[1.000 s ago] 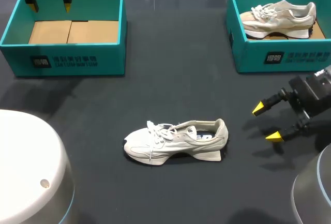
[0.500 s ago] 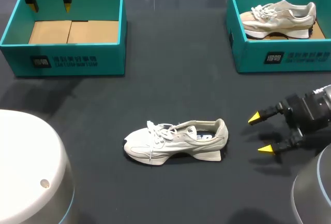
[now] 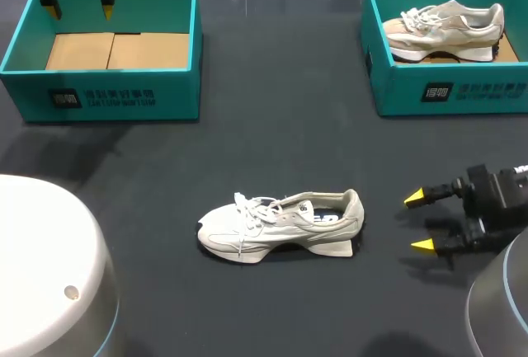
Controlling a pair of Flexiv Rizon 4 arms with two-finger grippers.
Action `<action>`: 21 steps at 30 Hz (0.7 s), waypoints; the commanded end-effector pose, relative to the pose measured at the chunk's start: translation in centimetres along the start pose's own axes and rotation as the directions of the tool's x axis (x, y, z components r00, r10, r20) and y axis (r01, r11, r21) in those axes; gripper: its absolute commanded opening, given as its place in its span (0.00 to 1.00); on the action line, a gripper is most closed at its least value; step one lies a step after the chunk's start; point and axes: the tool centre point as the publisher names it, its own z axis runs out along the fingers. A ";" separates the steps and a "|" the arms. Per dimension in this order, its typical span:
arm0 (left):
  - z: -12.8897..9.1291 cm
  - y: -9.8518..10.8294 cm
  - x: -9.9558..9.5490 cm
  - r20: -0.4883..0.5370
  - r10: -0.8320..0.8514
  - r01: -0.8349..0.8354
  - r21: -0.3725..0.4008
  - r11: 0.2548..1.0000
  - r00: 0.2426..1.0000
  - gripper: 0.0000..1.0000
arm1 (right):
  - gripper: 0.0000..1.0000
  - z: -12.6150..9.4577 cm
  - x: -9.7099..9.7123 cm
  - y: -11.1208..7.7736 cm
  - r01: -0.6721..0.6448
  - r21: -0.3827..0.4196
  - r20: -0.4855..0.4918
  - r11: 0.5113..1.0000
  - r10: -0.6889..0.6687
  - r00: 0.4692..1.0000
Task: Take the shoe out of the shoebox, open the shoe tongue, remove and reinsert the insole, then place the shoe into the shoebox
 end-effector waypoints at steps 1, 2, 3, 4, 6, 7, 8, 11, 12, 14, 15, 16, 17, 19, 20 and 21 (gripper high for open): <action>0.0 0.0 0.0 0.000 0.000 0.000 0.000 1.000 1.000 1.00 | 1.00 -0.1 0.3 0.1 0.000 0.004 0.006 1.000 0.000 1.000; 0.0 0.0 0.0 0.000 0.000 0.000 0.000 1.000 1.000 1.00 | 1.00 -0.1 0.3 0.1 0.000 0.004 0.006 1.000 0.000 1.000; 0.0 0.0 0.0 0.000 0.000 0.000 0.000 1.000 1.000 1.00 | 1.00 -0.5 -0.1 -0.4 -0.019 -0.031 0.015 0.999 0.019 1.000; 0.0 0.0 0.0 0.000 0.000 0.000 0.000 1.000 1.000 1.00 | 1.00 -0.9 -0.3 -0.8 -0.020 -0.056 0.037 0.998 0.022 0.999; 0.0 0.0 0.0 0.000 0.000 0.000 0.000 1.000 1.000 1.00 | 1.00 -1.6 -0.5 -1.4 -0.021 -0.117 0.054 0.993 0.028 0.998; 0.0 0.0 0.0 0.000 0.000 0.000 0.000 1.000 1.000 1.00 | 1.00 -1.9 -0.6 -1.6 -0.018 -0.130 0.074 0.991 0.028 0.997; 0.0 0.0 0.0 0.000 0.000 0.000 0.000 1.000 1.000 1.00 | 1.00 -2.0 -0.7 -1.8 -0.014 -0.146 0.074 0.989 0.025 0.997; 0.0 0.0 0.0 0.000 0.000 0.000 0.000 1.000 1.000 1.00 | 1.00 -2.1 -1.2 -2.3 -0.005 -0.164 0.085 0.986 0.019 0.996; 0.0 0.0 0.0 0.000 0.000 0.000 0.000 1.000 1.000 1.00 | 1.00 -2.0 -1.2 -2.4 0.005 -0.172 0.080 0.985 0.009 0.997; 0.0 0.0 0.0 0.000 0.000 0.000 0.000 1.000 1.000 1.00 | 1.00 -1.8 -1.4 -2.5 0.000 -0.169 0.083 0.986 0.014 0.996; 0.0 0.0 0.0 0.000 0.000 0.000 0.000 1.000 1.000 1.00 | 1.00 -1.8 -1.4 -2.6 0.012 -0.171 0.076 0.985 0.001 0.997; 0.0 0.0 0.0 0.000 0.000 0.000 0.000 1.000 1.000 1.00 | 1.00 -1.7 -1.5 -2.6 0.005 -0.170 0.078 0.985 0.008 0.997; 0.0 0.0 0.0 0.000 0.000 0.000 0.000 1.000 1.000 1.00 | 1.00 -1.7 -1.6 -2.6 0.004 -0.169 0.077 0.986 0.010 0.997; 0.0 0.0 0.0 0.000 0.000 0.000 0.000 1.000 1.000 1.00 | 1.00 -1.7 -1.6 -2.6 0.011 -0.170 0.074 0.985 0.002 0.997; 0.0 0.0 0.0 0.000 0.000 0.000 0.000 1.000 1.000 1.00 | 1.00 -1.6 -1.6 -2.5 0.010 -0.167 0.072 0.986 0.002 0.997; 0.0 0.0 0.0 0.000 0.000 0.000 0.000 1.000 1.000 1.00 | 1.00 -1.6 -1.6 -2.4 0.011 -0.165 0.071 0.986 0.001 0.997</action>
